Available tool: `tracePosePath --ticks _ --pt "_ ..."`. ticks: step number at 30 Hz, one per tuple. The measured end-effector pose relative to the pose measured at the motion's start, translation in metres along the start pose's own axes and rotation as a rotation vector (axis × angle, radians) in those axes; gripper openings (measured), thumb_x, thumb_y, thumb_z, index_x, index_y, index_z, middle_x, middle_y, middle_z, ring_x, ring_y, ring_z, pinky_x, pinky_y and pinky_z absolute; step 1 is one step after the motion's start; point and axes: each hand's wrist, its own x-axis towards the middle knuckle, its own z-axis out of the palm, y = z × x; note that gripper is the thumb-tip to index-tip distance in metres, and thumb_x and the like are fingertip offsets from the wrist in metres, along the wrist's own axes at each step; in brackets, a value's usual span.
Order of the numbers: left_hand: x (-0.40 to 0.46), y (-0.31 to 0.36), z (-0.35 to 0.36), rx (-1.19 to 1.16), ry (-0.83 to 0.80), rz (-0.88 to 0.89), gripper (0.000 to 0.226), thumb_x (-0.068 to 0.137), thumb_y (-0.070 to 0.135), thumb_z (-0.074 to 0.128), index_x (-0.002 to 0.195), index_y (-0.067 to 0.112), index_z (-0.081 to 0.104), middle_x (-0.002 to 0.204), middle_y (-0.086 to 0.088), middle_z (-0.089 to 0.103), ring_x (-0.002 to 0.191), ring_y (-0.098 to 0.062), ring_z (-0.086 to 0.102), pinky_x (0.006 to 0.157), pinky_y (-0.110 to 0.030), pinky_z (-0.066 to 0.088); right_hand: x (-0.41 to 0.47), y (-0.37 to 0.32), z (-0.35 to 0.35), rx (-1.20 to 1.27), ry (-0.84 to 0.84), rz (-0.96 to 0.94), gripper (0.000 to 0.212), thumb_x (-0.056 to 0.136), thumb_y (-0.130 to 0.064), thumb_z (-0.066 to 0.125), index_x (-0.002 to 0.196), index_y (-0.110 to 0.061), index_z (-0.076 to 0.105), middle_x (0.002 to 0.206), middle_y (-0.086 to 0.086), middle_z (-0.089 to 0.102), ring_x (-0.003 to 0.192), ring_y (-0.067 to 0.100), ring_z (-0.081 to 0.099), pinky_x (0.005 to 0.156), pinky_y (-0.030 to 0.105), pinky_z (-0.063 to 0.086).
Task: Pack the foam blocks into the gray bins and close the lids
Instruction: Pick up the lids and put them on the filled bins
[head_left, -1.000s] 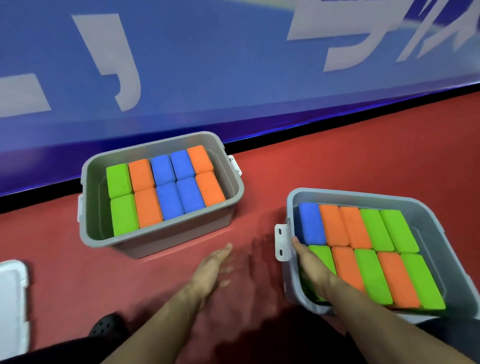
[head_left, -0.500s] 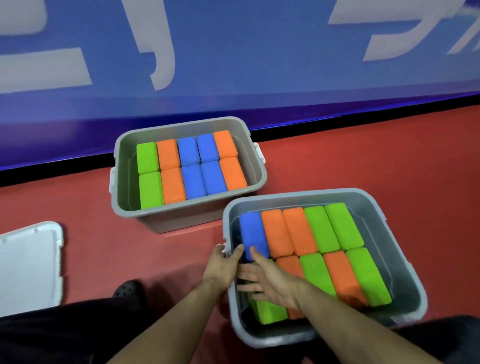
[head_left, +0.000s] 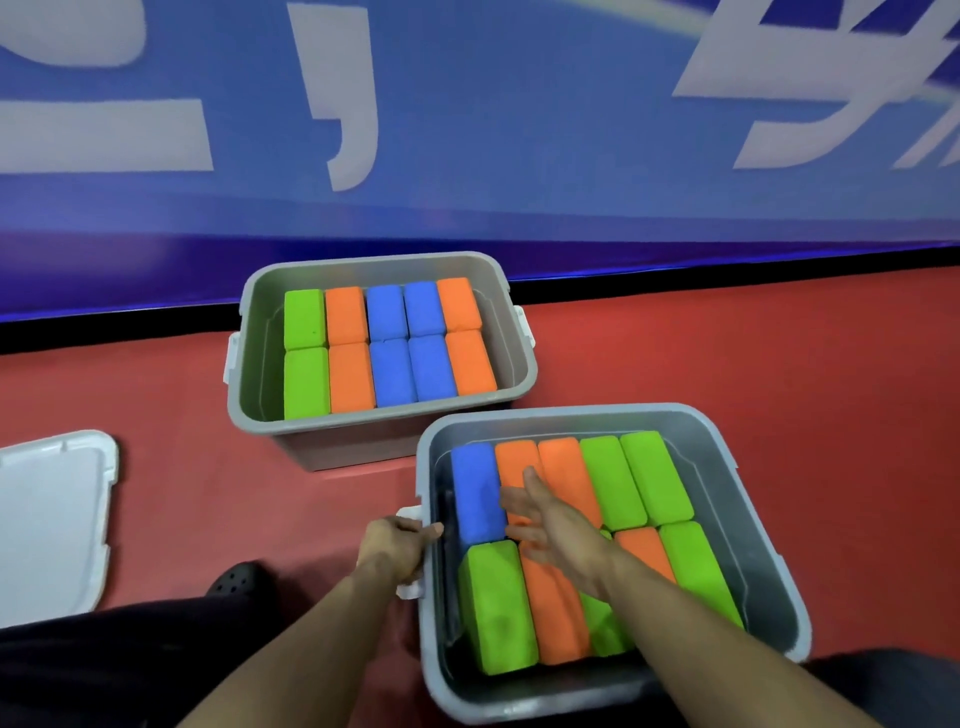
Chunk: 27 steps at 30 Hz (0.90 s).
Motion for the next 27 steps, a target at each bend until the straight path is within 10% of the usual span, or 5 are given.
tracePosePath --ticks 9,20,24,27 --pt "-0.011 0.003 -0.016 -0.237 -0.200 -0.091 0.038 0.101 0.038 0.056 0.075 0.011 0.057 0.044 0.003 0.049 0.033 -0.010 0.045 0.037 -0.019 0.039 0.003 -0.009 -0.017 -0.050 0.122 -0.006 0.072 0.098 -0.071 0.024 0.150 -0.025 0.047 0.153 -0.005 0.049 0.133 0.023 0.052 0.117 0.049 0.035" --pt "0.001 -0.029 -0.140 -0.158 0.177 -0.197 0.074 0.095 0.072 0.042 0.074 0.004 0.064 0.055 -0.012 0.056 0.045 -0.022 0.049 0.048 -0.024 0.037 0.012 -0.014 -0.024 -0.177 0.310 -0.137 0.059 0.101 -0.062 0.038 0.139 -0.022 0.059 0.144 -0.006 0.055 0.135 0.013 0.048 0.118 0.033 0.030" --pt "0.004 -0.048 -0.182 -0.080 0.317 -0.246 0.089 0.092 0.076 0.040 0.114 -0.006 0.068 0.101 -0.031 0.070 0.068 -0.035 0.063 0.063 -0.037 0.052 0.036 -0.005 -0.021 -0.244 0.313 -0.165 0.066 0.089 -0.079 0.044 0.120 -0.027 0.072 0.128 -0.010 0.069 0.121 0.009 0.061 0.116 0.036 0.039" --pt "0.002 -0.057 -0.193 -0.085 0.333 -0.273 0.083 0.093 0.072 0.045 0.105 -0.007 0.067 0.104 -0.028 0.069 0.088 -0.041 0.068 0.080 -0.048 0.057 0.032 -0.015 0.005 -0.337 0.262 -0.201 0.058 0.095 -0.068 0.047 0.130 -0.025 0.065 0.141 -0.003 0.060 0.131 0.013 0.054 0.119 0.037 0.034"
